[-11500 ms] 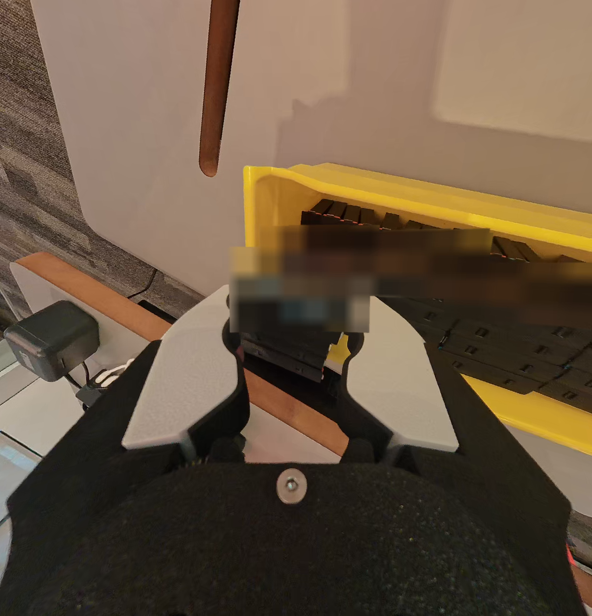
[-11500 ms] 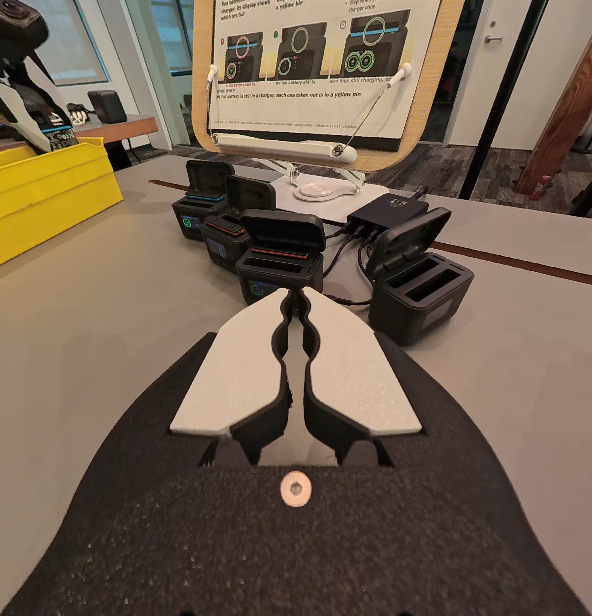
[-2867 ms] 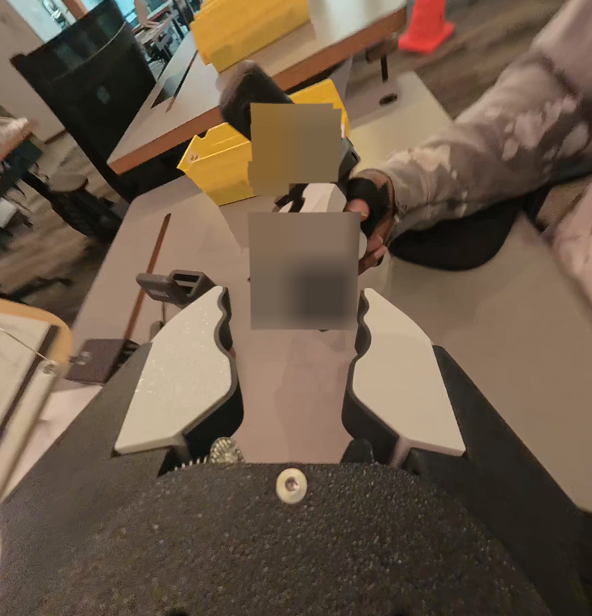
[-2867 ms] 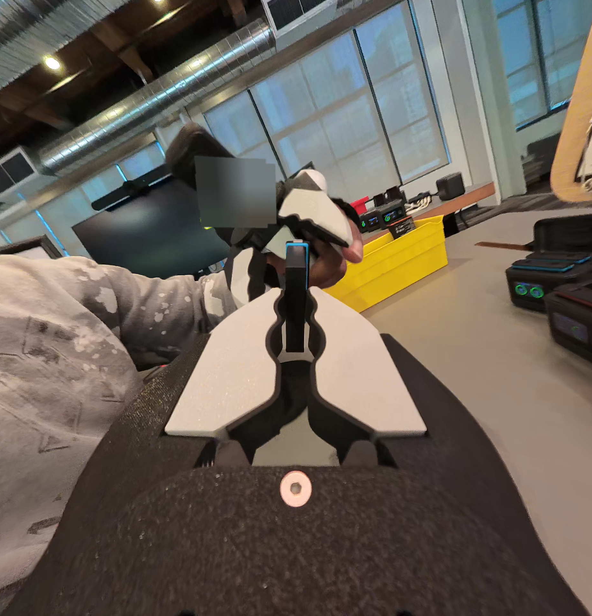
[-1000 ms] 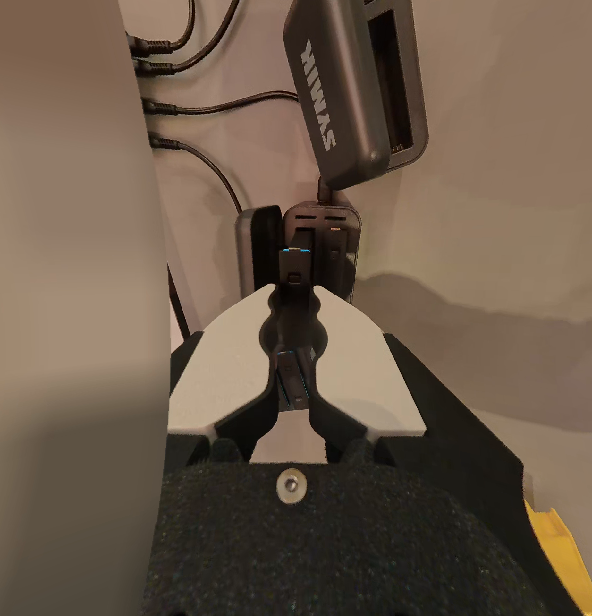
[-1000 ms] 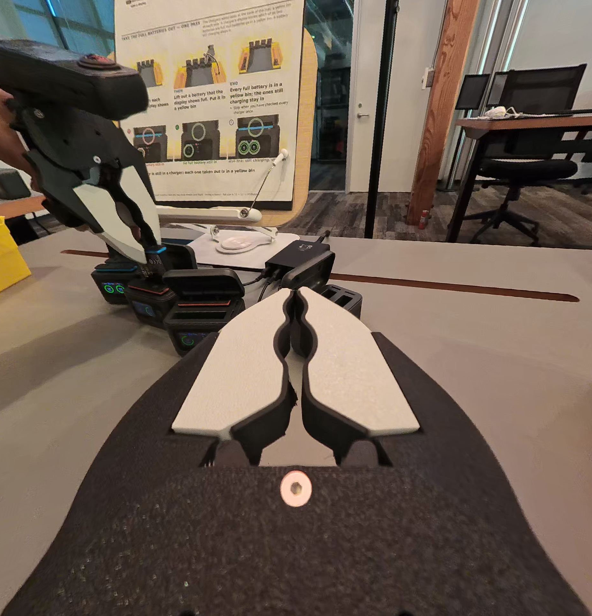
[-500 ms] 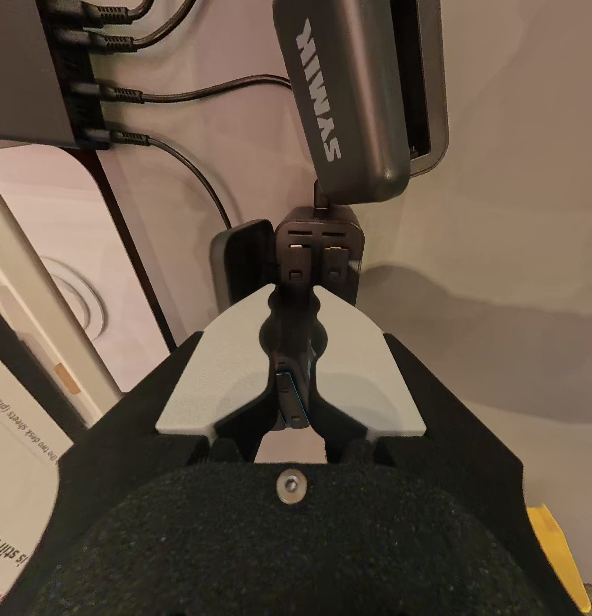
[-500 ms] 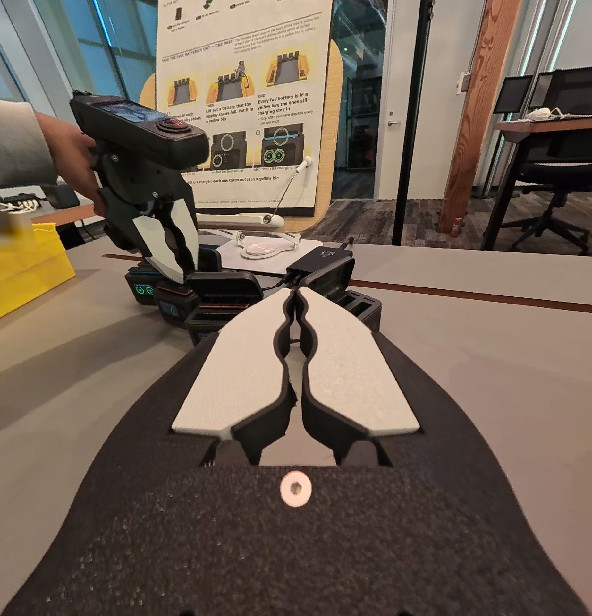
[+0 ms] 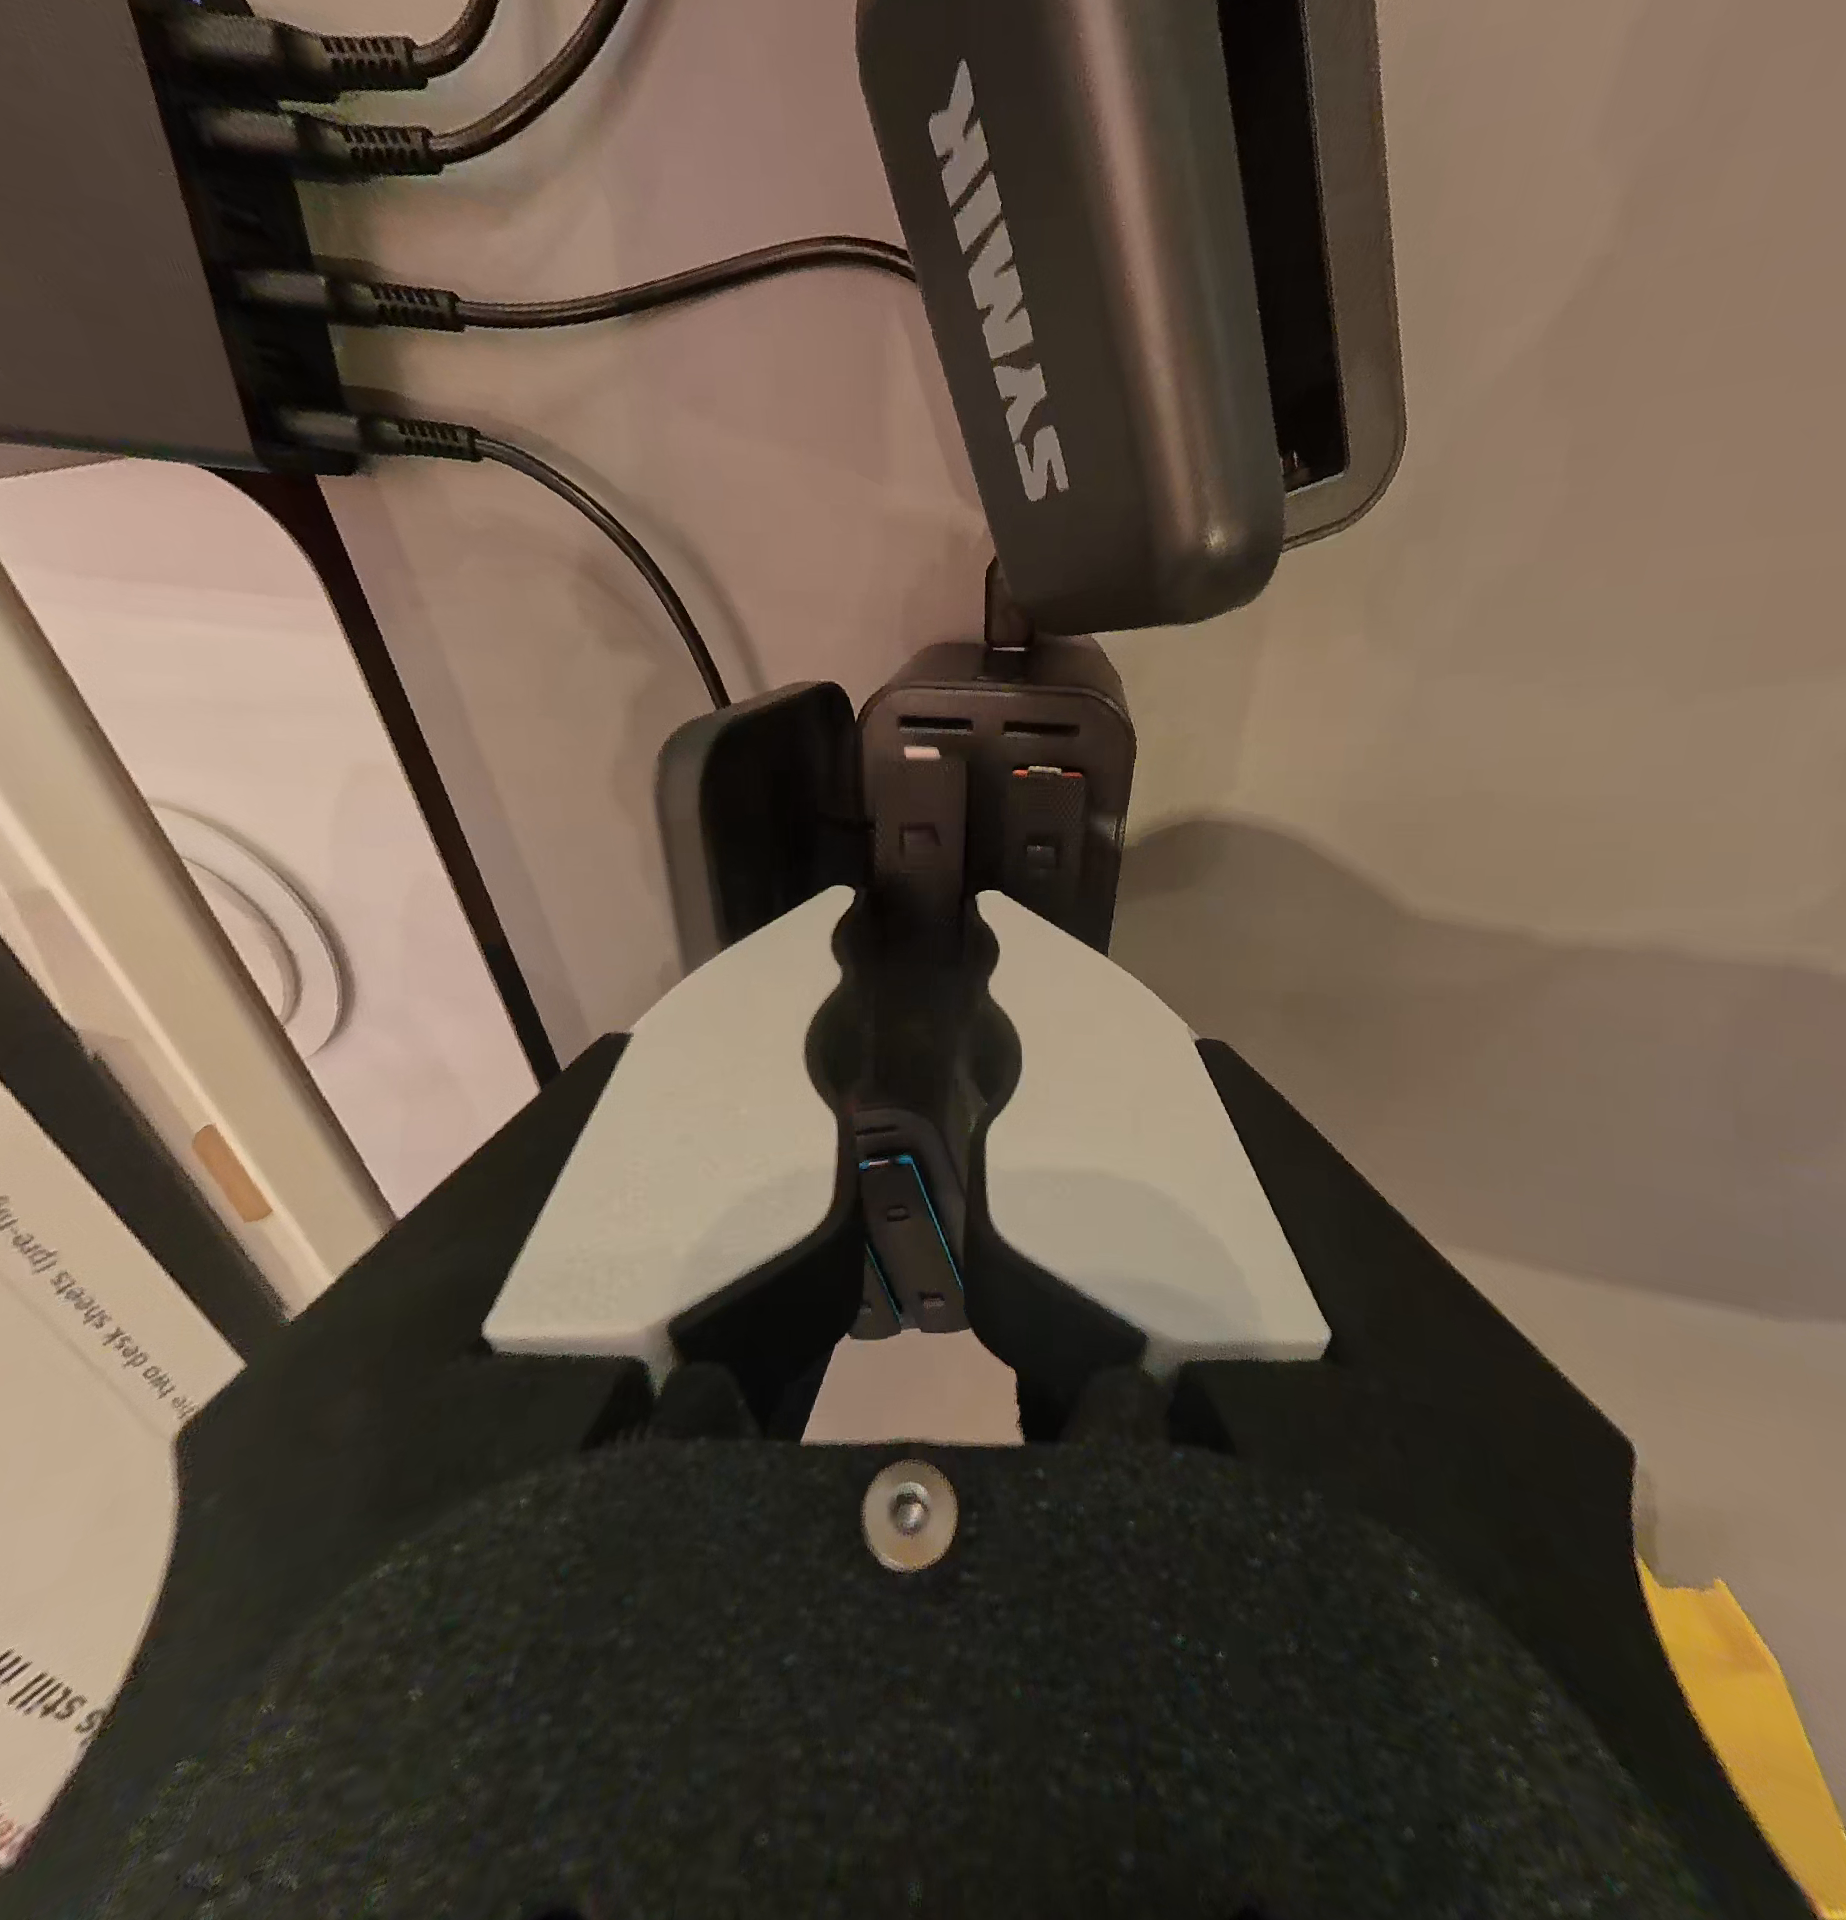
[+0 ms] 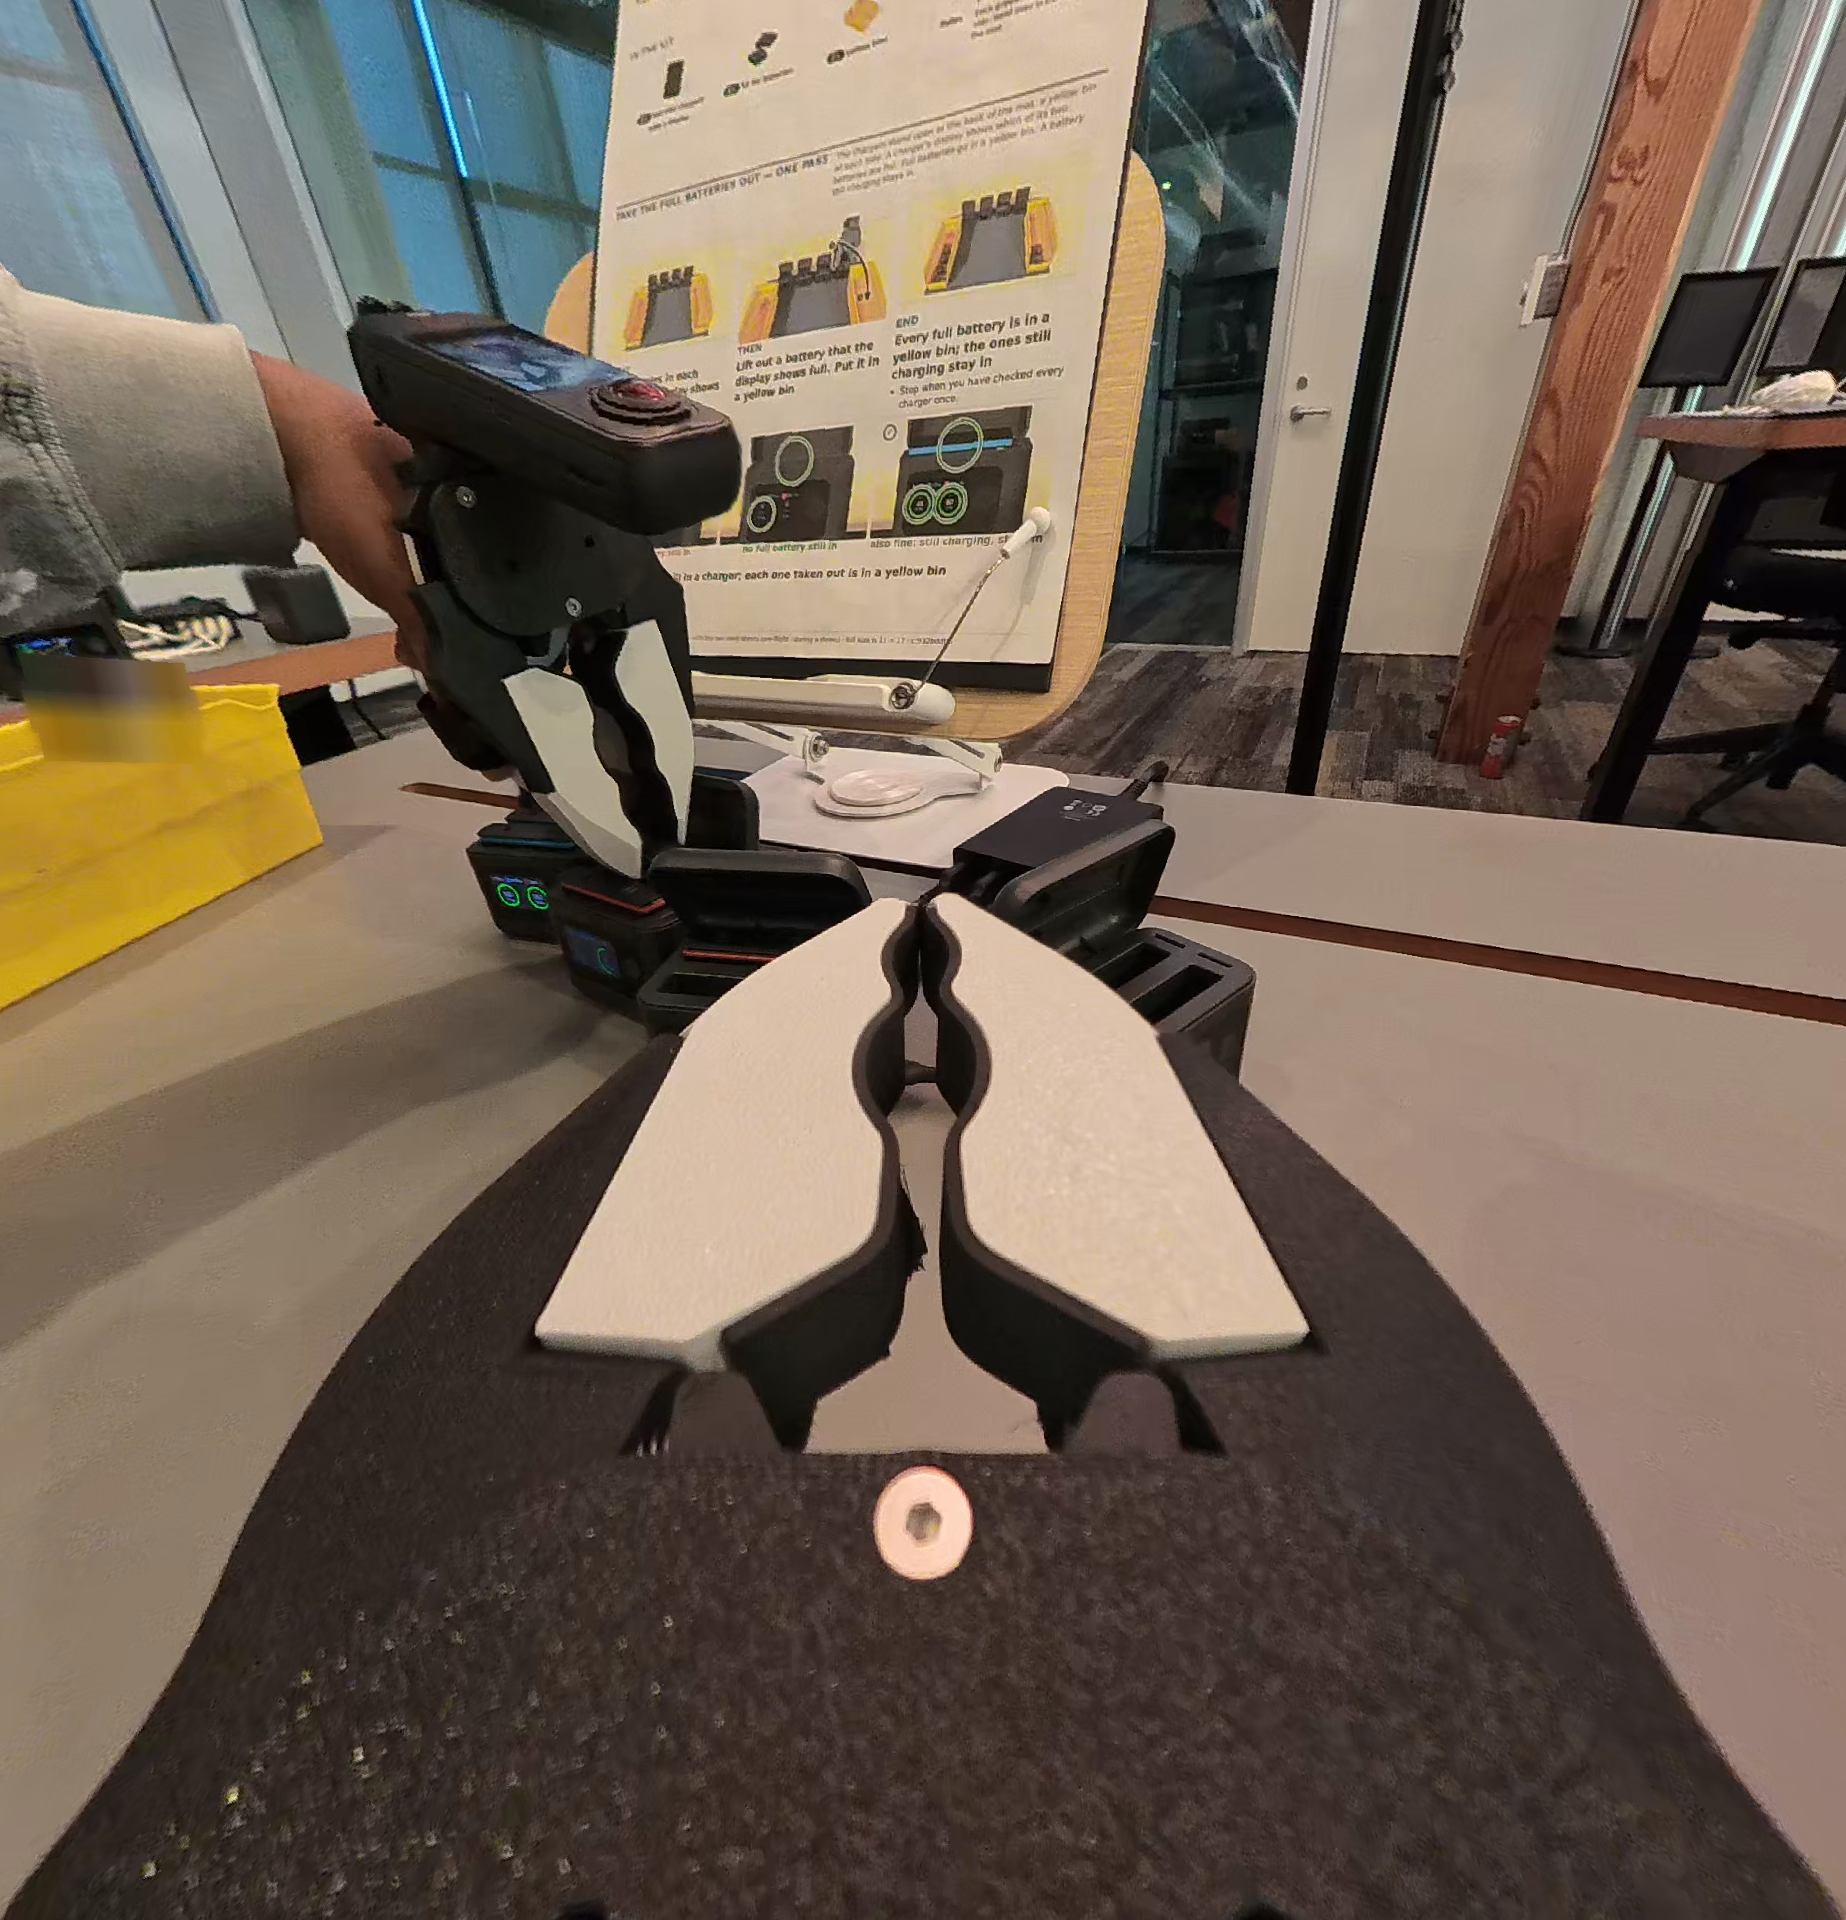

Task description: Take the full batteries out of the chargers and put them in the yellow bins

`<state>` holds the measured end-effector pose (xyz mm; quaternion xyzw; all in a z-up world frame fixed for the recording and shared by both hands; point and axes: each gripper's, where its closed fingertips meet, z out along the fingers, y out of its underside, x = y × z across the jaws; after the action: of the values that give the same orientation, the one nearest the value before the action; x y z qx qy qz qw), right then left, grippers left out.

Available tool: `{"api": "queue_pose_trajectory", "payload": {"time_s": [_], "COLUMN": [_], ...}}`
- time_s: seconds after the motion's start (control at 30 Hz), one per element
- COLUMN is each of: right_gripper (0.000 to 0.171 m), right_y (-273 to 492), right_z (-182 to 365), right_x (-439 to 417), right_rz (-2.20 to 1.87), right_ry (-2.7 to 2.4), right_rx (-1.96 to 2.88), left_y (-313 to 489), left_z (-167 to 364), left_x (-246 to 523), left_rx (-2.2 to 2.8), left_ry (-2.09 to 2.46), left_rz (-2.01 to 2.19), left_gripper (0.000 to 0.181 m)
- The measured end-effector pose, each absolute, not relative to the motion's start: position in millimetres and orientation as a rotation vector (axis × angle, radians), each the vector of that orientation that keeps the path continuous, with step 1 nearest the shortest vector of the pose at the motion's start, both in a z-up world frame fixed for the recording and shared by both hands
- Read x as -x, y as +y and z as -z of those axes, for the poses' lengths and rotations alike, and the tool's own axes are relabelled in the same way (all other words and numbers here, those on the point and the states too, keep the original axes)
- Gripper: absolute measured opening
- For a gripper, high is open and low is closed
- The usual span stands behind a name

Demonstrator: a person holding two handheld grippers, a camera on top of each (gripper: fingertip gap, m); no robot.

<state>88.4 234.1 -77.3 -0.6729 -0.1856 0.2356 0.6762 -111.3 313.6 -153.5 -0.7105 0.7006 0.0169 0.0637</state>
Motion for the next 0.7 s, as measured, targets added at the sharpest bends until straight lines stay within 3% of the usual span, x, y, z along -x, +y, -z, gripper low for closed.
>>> {"api": "queue_pose_trajectory", "payload": {"time_s": [0.43,0.7], "right_gripper": [0.000,0.000], "right_y": [230.4,228.5], "right_z": [78.7,77.8], "right_x": [-78.3,-75.6], "right_rz": [-0.567,-0.599], "right_ry": [-0.460,-0.467], "right_rx": [1.519,1.519], "left_y": [314.4,312.8], "left_z": [153.9,142.1], "left_x": [119.3,110.5], "left_rx": [2.116,2.086], "left_ry": [2.144,1.964], "left_rz": [-0.131,0.180], "left_gripper": [0.016,0.016]}}
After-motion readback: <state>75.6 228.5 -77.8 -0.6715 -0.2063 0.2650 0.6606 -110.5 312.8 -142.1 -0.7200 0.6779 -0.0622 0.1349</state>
